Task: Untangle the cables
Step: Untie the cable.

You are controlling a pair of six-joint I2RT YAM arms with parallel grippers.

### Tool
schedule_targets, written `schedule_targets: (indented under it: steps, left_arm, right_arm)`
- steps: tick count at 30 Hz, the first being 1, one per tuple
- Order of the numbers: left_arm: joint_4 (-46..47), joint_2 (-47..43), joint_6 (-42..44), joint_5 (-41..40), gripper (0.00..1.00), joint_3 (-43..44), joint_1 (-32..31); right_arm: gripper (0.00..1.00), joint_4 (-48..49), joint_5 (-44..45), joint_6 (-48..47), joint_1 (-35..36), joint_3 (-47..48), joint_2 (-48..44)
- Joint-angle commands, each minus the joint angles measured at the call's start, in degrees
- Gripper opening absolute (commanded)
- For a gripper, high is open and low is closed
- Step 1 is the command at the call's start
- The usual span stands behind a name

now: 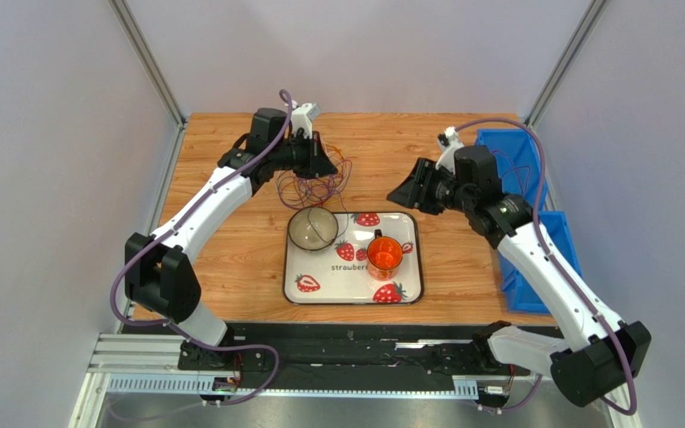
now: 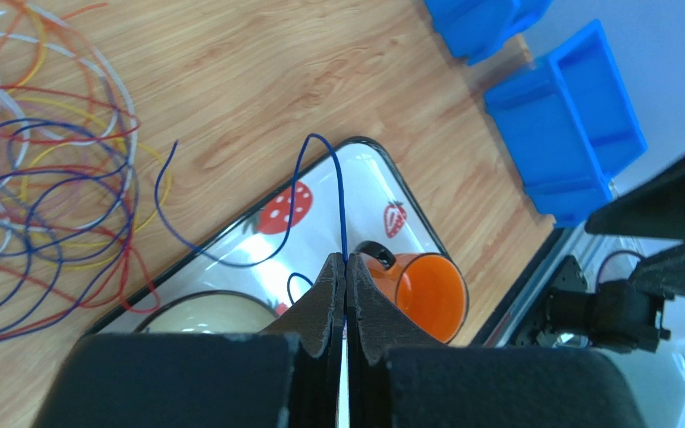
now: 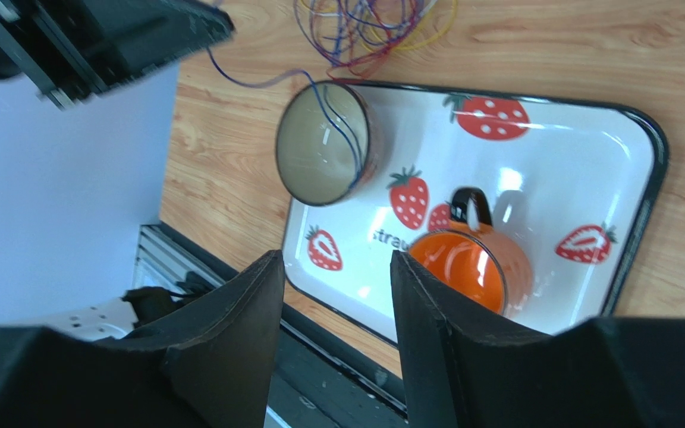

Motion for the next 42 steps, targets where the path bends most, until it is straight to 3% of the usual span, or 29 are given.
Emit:
schedule_targets:
  steps: [1,5,10,13,29,42]
  left_arm:
    - [3.8,-3.8,2.4,7.9,0.0,0.0,-2.9]
    - [0.2,-4.7,4.2,12.9,0.0,3.3,-3.7]
    - [-8.3,-3.8,3.9,21.5,0.0,11.0,-3.7]
    - [-9.9,-3.9,2.1,25.2,0.0,13.5,-3.7]
    - [-12.5,-9.3,-1.4,31.4,0.0,12.4,-4.5]
    - [-9.8,-12.6,-2.5,31.8,0.0,7.2,-9.1]
  right_arm:
    - [0.51,5.0,-4.7,4.4,0.3,8.7,5.0]
    - [0.52,3.1,-10.6,-5.9,0.2,15.5,7.6]
    - [0.56,-3.6,-17.4,-27.4,0.1,22.6,5.6]
    - [0.58,-5.4,-19.8,-31.9,0.0,23.8,3.8]
    - [0.54,-12.3,-28.5,-37.6,-0.4,33.9,7.4]
    - [0.5,-10.6,-32.4,-34.7,0.4,30.9,8.4]
